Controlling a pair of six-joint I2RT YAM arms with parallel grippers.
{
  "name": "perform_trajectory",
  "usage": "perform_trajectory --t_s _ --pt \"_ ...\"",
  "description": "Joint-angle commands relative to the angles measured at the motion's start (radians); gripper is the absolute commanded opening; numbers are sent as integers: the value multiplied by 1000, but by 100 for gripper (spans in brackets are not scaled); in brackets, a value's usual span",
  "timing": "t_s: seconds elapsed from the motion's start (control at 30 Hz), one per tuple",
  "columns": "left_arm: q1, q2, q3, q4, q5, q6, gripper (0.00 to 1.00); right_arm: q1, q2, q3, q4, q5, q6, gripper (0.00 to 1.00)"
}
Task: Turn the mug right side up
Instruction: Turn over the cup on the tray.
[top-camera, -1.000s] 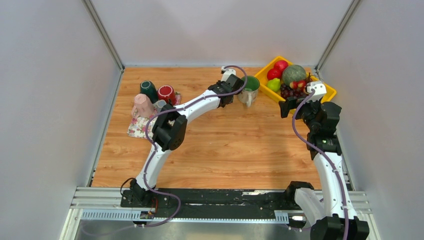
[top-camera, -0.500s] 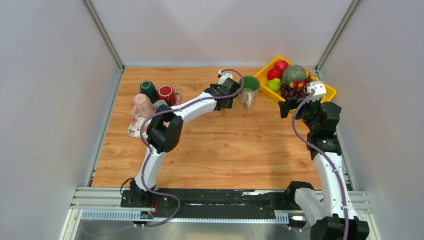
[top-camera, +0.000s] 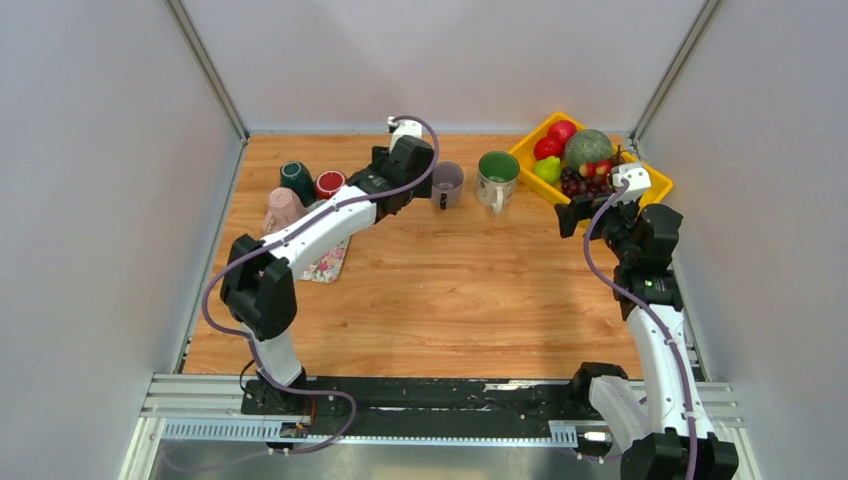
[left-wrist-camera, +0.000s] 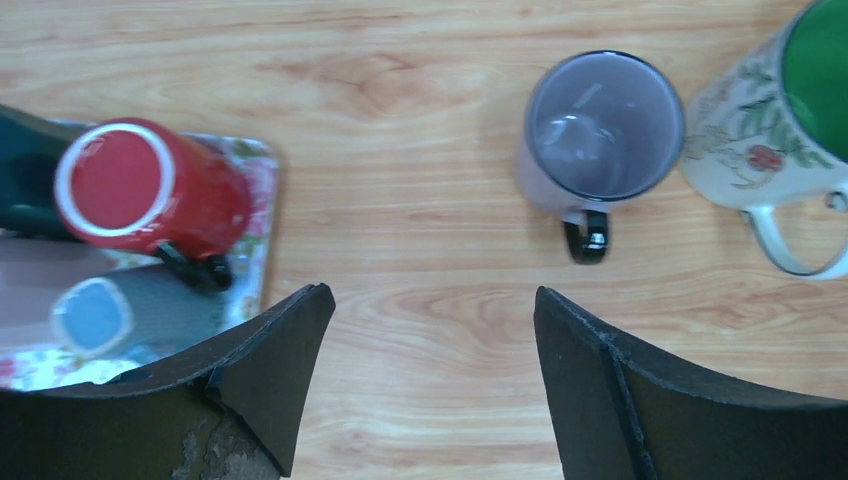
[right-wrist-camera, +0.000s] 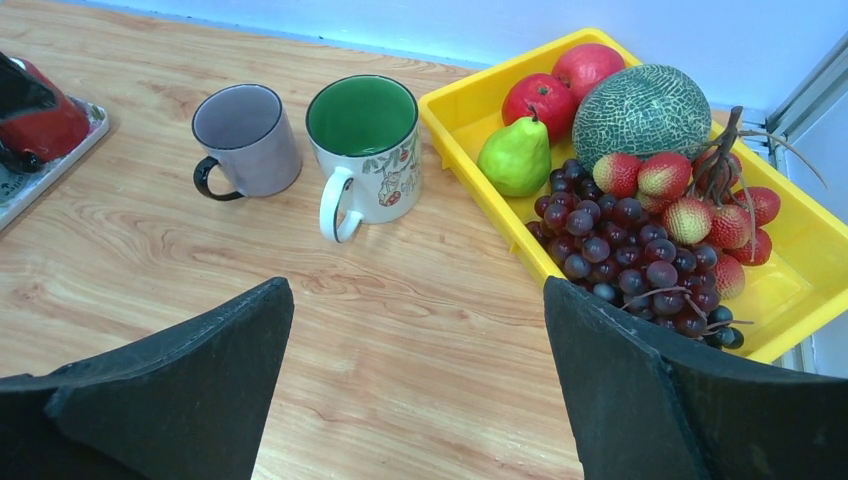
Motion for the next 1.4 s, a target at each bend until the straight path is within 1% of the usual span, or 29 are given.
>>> perform_trajectory --t_s 0.0,0.1,0.23,0.33,0.37,0.4,0.43,0.47,0.5,0.53,0.57,0.6,0.63,0.67,0.7,0.83,0.87,0.93,1.2,1.37 --pt "75 -110 -89 45 -7 131 85 -8 -24 -9 52 -34 9 100" --pt "141 -220 -207 88 40 182 87 -9 -32 -14 53 -55 0 100" --pt "241 -327 -288 61 109 253 92 -9 -38 -21 53 -94 -13 100" --pt "321 -422 -346 39 157 418 93 -8 -44 -25 53 -121 -24 100" --pt "345 -446 -382 36 200 446 93 -9 -49 -28 53 -131 -27 100" --pt "398 -498 -401 30 229 496 93 -9 -56 -29 53 -141 -31 100" --pt "430 -523 -435 27 321 525 93 -8 -65 -30 53 -152 -35 100" --pt "497 -567 -450 14 364 576 93 -8 -72 -33 53 -165 -40 100" --pt "559 -585 -474 9 443 599 93 -8 -76 -34 54 -176 -42 100" --pt "592 -612 -488 -12 482 662 93 -7 -82 -35 54 -188 -42 100" --pt "645 -620 -490 -23 561 721 93 -7 -84 -35 53 -198 -43 100" --pt "675 -626 -493 -40 621 756 93 -7 -84 -37 53 -213 -46 100" --pt "731 -623 -492 -54 659 787 93 -6 -82 -37 53 -225 -47 100" --pt "755 -612 -487 -86 728 856 93 -2 -83 -37 53 -233 -48 100" --pt "796 -601 -483 -96 746 882 93 0 -83 -37 53 -240 -50 100" --pt "886 -504 -427 -182 850 1061 93 0 -96 -39 51 -243 -51 100" --pt "900 -469 -405 -223 902 1085 93 0 -102 -41 51 -246 -51 100" --pt "927 -427 -384 -259 950 1147 93 1 -109 -44 52 -253 -50 100" --pt "1008 -301 -320 -275 998 1272 93 0 -114 -48 51 -275 -55 100" --pt "1052 -236 -297 -241 1024 1306 93 0 -106 -49 50 -288 -59 100"
